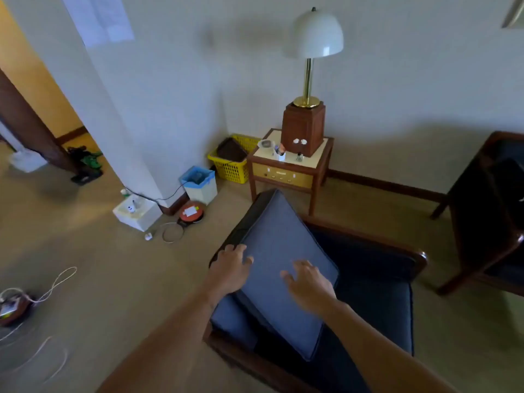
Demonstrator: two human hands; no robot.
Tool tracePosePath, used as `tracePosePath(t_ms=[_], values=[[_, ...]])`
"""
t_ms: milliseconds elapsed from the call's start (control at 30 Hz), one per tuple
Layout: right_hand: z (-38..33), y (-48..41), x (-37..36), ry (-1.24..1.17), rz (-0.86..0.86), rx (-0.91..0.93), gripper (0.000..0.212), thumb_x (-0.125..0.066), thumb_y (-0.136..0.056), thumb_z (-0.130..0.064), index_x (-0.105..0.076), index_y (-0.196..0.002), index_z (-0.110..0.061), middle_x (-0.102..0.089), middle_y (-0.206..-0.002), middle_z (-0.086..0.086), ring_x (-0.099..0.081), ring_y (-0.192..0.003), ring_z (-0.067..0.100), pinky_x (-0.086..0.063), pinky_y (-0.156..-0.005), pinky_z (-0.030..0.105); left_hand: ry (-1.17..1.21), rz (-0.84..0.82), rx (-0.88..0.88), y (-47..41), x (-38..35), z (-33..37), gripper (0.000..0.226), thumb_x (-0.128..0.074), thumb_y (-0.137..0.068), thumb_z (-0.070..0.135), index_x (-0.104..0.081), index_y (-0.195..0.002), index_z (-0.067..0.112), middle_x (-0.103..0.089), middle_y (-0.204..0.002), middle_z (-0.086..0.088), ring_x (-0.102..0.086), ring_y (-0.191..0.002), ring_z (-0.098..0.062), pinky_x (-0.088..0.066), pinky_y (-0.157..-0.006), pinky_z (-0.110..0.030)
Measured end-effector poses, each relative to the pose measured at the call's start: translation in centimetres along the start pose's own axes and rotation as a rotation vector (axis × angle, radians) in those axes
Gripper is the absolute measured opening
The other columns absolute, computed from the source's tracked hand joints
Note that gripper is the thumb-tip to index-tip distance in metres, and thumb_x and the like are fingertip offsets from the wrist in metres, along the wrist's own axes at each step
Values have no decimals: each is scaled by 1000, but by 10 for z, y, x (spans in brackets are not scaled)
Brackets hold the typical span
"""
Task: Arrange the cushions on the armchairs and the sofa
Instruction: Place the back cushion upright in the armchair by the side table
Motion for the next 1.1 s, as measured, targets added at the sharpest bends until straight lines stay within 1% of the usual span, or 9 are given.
tracePosePath(t_ms=[167,400,533,633,767,867,933,1000,1100], values=[[-47,-51,-48,-91,-20,-40,27,-42,-100,-44,-52,-89,-22,-54,-105,4,-59,-102,30,-52,-79,43,-2,109,97,-50,6,-48,50,-44,-110,38,-49,-149,8,-57,-144,-23,-56,-129,-42,-44,-107,-46],[-84,-96,-92,-251,-24,-112,44,-40,-102,-56,-57,-97,-16,-64,-104,9,-60,-99,33,-42,-73,40,270,31,238,-102,-2,-86,32,-48,-109,28,-65,-112,2,-68,-121,-28,-62,-116,-43,-44,-91,-41],[-73,-99,-95,-251,0,-156,47,-42,-100,-61,-55,-92,-17,-62,-89,2,-58,-83,24,-43,-70,38,533,-70,397,-109,-17,-97,29,-53,-108,18,-62,-126,-3,-64,-121,-21,-59,-125,-36,-45,-99,-38],[-54,-85,-81,-253,28,-151,39,-47,-99,-57,-54,-85,-21,-62,-80,0,-60,-74,19,-46,-64,37,597,-140,342,-99,-22,-76,27,-53,-109,18,-58,-127,-2,-58,-103,-13,-61,-98,-27,-48,-80,-38],[-20,-49,-40,-283,115,-70,29,-50,-101,-44,-48,-79,-24,-56,-71,-3,-52,-62,13,-36,-55,33,577,-235,221,-76,-26,-24,20,-51,-110,23,-52,-91,16,-54,-81,-6,-53,-65,-18,-41,-47,-28],[19,-18,-6,-361,163,-62,28,-52,-100,-37,-46,-78,-22,-53,-66,-1,-46,-55,11,-36,-52,39,596,-368,136,-55,-42,27,29,-48,-111,29,-59,-122,5,-66,-106,-11,-68,-89,-25,-52,-51,-24],[48,5,17,-403,190,-69,26,-56,-99,-28,-46,-77,-19,-50,-67,-2,-41,-53,7,-37,-51,38,600,-425,122,-44,-57,62,50,-49,-111,32,-45,-153,4,-58,-145,-13,-63,-125,-28,-57,-82,-24],[75,27,44,-398,249,-73,22,-59,-97,-20,-46,-80,-19,-51,-77,0,-43,-60,7,-39,-53,27,629,-489,97,-28,-69,101,39,-49,-112,29,-50,-146,11,-64,-127,-5,-72,-98,-7,-56,-74,-20],[120,43,79,-447,340,-130,12,-61,-99,-23,-49,-98,-26,-53,-104,-1,-58,-79,8,-48,-61,15,589,-593,50,-6,-88,158,30,-47,-111,39,-59,-120,13,-65,-87,-13,-69,-60,-22,-62,-58,-44]])
Point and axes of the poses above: each hand's wrist, its own y-axis away from the middle knuckle, its own x-axis out of the back of the hand, z = x × y, the point moved 8 cm from there along -y, towards the middle knuckle
